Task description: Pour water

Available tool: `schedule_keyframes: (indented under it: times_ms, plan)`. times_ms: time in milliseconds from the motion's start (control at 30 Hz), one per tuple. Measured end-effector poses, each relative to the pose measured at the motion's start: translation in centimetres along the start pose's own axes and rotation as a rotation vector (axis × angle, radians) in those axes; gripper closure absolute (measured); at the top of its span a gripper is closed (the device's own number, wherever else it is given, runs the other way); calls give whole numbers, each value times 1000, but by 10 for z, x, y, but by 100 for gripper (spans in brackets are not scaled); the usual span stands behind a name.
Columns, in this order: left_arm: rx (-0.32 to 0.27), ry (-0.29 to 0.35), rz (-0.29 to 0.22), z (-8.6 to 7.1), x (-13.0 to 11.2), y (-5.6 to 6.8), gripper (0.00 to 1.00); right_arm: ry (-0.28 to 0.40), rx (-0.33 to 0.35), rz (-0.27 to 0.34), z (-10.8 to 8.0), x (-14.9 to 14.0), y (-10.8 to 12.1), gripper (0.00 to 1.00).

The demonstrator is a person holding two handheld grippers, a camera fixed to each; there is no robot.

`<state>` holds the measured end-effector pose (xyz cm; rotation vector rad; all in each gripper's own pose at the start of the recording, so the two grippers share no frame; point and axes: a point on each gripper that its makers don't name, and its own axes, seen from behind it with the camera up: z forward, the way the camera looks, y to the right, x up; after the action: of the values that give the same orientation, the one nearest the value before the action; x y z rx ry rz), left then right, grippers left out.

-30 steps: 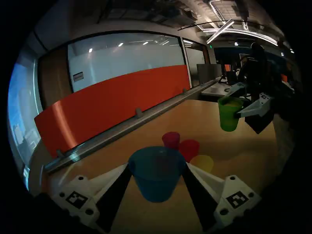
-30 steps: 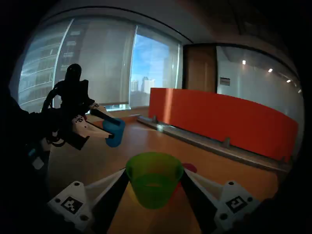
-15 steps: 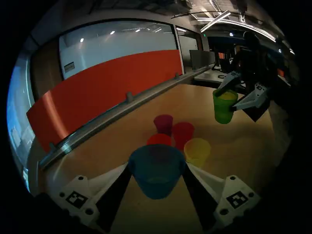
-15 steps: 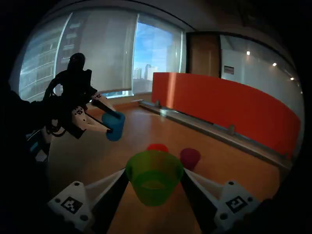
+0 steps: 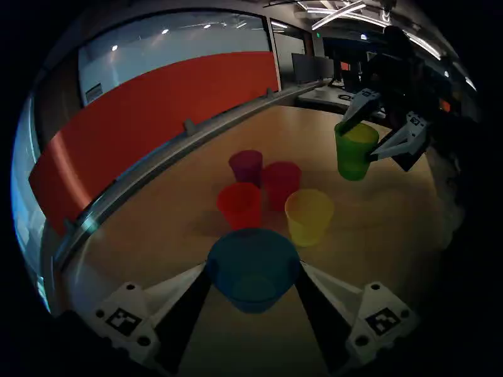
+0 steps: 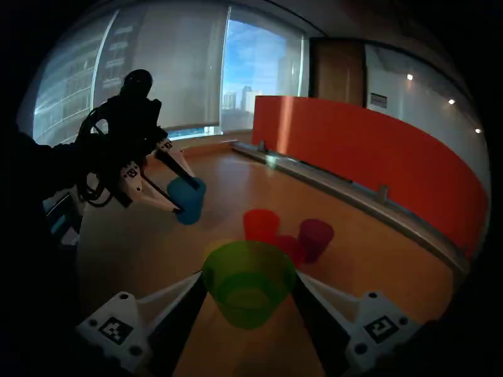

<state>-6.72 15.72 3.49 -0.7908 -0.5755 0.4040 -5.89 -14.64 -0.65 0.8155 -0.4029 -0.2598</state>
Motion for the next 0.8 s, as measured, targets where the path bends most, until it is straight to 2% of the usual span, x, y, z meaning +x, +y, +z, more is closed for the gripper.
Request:
schedule_keyframes:
  times_ms: [467,800]
  plan:
    - [-66,-80,8,24,-26,9,12,-80,16,7,18,-28,3,8]
    - [-81,-96,-5,36,-37,9,12,-119,16,11,26,-47,6,8]
